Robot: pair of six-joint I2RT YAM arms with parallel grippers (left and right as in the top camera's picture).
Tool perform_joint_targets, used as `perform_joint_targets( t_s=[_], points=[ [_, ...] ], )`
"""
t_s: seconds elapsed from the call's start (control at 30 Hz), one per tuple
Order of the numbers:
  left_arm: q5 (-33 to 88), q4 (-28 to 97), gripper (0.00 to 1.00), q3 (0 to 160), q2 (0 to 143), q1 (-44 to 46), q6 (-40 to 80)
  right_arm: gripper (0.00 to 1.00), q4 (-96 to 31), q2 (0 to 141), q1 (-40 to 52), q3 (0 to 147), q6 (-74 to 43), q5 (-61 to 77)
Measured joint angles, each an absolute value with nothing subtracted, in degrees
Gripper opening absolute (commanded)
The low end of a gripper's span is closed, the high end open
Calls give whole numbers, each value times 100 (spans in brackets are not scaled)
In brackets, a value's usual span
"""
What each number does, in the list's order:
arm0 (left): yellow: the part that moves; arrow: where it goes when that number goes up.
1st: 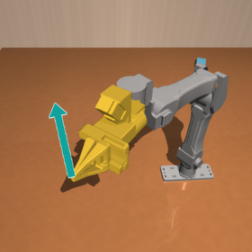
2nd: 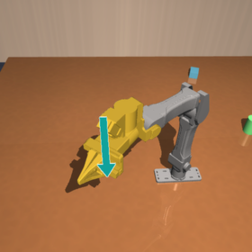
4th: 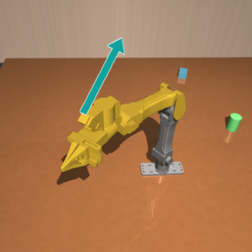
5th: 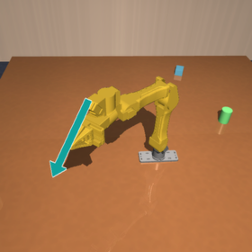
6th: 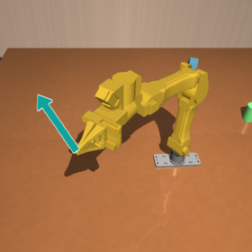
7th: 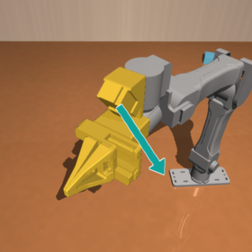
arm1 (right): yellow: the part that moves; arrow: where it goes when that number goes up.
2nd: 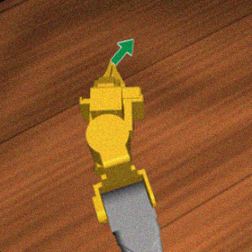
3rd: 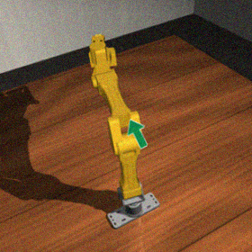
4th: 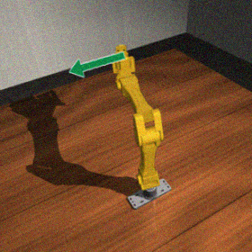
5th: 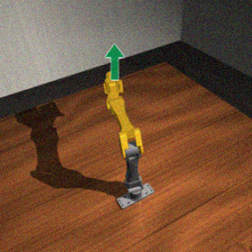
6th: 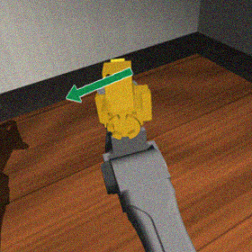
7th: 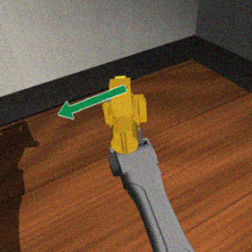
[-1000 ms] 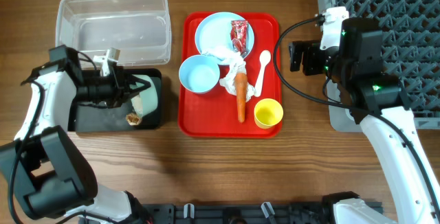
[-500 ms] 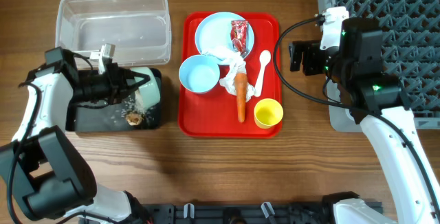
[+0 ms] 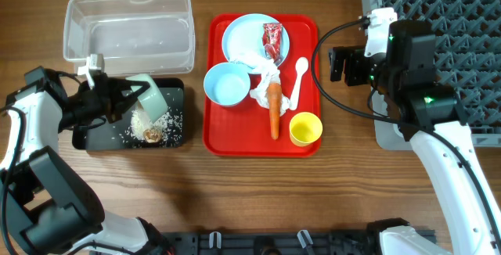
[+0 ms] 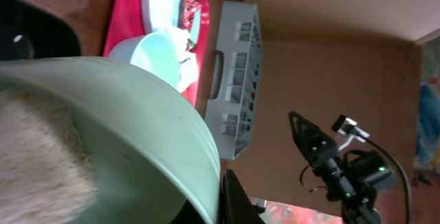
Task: Sort waste into correct bins and load items into the dishwasher rack
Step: 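Carry the rice bowl over the black tray and tip the rice out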
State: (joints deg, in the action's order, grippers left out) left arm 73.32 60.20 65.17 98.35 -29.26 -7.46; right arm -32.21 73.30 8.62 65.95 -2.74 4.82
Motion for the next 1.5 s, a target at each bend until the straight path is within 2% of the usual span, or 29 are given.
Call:
perform_joint_targets(
  t_s=[0.8, 1.5],
  points=[
    [8663, 5896, 4, 6517, 9835, -2932, -746, 100, -3221, 7483, 862, 6595, -276, 482],
    [8844, 6165, 4, 6517, 9835, -2932, -720, 99, -3223, 7511, 862, 6595, -274, 482]
  ],
)
